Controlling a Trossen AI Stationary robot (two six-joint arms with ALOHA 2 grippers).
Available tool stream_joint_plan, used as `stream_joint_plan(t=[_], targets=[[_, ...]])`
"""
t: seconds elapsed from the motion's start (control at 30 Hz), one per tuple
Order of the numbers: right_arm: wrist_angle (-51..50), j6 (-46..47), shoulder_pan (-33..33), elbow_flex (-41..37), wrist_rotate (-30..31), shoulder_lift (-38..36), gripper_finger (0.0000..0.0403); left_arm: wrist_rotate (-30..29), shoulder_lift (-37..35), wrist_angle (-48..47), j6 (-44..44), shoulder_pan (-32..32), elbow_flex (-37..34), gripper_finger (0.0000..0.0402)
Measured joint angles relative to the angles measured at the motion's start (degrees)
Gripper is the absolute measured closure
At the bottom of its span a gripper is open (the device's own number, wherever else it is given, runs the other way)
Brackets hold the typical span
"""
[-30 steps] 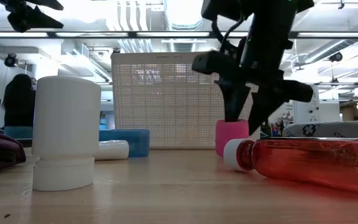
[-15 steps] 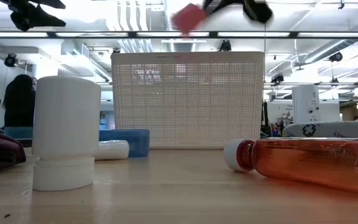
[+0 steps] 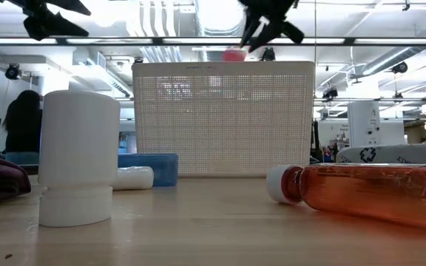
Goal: Pick & place medical supplies in basket/bin
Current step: Put the pink bandage into the white bin, then put the red bandage into the white bin
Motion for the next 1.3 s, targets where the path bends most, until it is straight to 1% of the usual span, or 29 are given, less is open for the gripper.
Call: stream_joint_plan(t=[0.1,0.2,0.3,0.37,0.43,0.5,0.57,0.63,0.73,0.83,0.93,1.0,1.17,1.3], targets=[[-5.0,-2.2,-0.7,3.3,0.2,2.6,0.0219,0.1,0.8,-2.3,-4.4,0.0,-0.3,0.0107],[-9.3,-8.0,0.5,6.7,3.5,3.7,0.0175,1.6,1.7,-5.6,-5.8,0.0,-0.7,0.0107],[-9.8,-13.8,5.4,9.1,7.9,3.9,0.0152,4.2,2.3,-5.7,-5.7,0.0,-1.8,0.0107],[-13.7,-13.2,9.1,10.4,8.2,3.4,0.0146,7.0,3.0,-5.5,-5.3,0.0,-2.7,0.0107],[-21.4,-8.1,12.5,11.5,7.0,2.8,0.0146,8.8,3.5,-5.1,-4.6,0.0,-3.8,0.0107],[-30.8,-0.2,15.7,11.6,4.4,2.6,0.015,10.4,4.5,-4.8,-4.3,0.0,-5.0,0.0107],[-37.6,7.6,19.5,11.0,0.2,2.7,0.0154,11.8,5.0,-3.7,-5.8,0.0,-5.8,0.0107],[-41.1,13.5,24.3,10.0,-4.6,2.8,0.0159,12.3,5.8,-2.4,-8.3,0.0,-6.7,0.0107],[-42.4,21.0,32.0,8.6,-8.6,2.8,0.0163,12.4,6.9,0.3,-11.5,-0.1,-7.5,0.0107],[-42.2,28.9,38.2,6.7,-10.5,3.1,0.0162,12.5,7.7,1.3,-13.9,-0.1,-7.6,0.0107],[-41.2,37.3,44.6,4.5,-12.0,4.1,0.0154,12.5,7.9,1.2,-14.4,-0.1,-7.6,0.0107],[-39.4,41.1,48.5,3.3,-12.4,5.1,0.0147,12.5,7.8,1.2,-14.4,-0.1,-7.6,0.0107],[-35.7,49.3,55.3,-0.5,-13.8,8.9,0.0136,12.5,7.8,1.3,-14.4,-0.1,-7.3,0.0107],[-31.9,51.9,58.3,-2.4,-13.9,11.5,0.0131,12.5,8.2,1.3,-14.4,-0.1,-6.8,0.0107]])
